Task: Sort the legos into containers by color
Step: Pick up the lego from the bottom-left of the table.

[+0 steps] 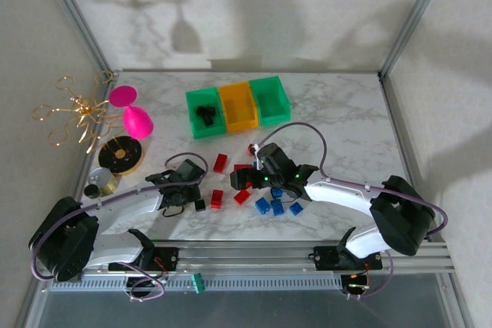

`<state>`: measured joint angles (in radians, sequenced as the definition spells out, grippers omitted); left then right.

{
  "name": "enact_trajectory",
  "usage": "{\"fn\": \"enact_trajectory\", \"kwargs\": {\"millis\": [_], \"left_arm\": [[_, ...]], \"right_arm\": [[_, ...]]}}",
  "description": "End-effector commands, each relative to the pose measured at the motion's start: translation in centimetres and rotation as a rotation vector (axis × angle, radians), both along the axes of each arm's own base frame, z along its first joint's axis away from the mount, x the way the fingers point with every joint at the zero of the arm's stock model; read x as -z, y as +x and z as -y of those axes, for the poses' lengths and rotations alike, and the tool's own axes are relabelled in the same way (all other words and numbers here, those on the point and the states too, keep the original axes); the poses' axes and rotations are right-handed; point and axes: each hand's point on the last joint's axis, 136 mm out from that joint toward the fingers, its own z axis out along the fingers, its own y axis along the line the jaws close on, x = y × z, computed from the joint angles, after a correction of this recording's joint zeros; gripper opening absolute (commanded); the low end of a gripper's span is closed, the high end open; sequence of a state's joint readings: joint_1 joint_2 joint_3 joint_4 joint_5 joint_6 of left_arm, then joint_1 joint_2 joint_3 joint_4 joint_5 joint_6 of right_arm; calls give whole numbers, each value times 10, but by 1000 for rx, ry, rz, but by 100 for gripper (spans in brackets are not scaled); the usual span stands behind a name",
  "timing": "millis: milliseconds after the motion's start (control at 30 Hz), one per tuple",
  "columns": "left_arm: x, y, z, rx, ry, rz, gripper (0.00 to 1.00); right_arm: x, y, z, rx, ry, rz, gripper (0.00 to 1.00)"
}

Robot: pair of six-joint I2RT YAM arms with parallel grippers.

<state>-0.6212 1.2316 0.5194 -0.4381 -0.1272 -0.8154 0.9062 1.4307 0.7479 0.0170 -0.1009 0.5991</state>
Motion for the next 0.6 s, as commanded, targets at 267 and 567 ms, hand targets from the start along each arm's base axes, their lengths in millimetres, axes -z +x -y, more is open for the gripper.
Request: {"fn": "enact_trajectory", "kwargs": {"millis": [267, 567], "left_arm": [[-13, 8, -4, 0, 44, 45, 32], [-74, 49, 20, 47, 12, 178, 31]], "right_arm": [[-14, 6, -8, 8, 29, 33, 99], [-33, 28, 7, 74, 72, 50, 99]]}}
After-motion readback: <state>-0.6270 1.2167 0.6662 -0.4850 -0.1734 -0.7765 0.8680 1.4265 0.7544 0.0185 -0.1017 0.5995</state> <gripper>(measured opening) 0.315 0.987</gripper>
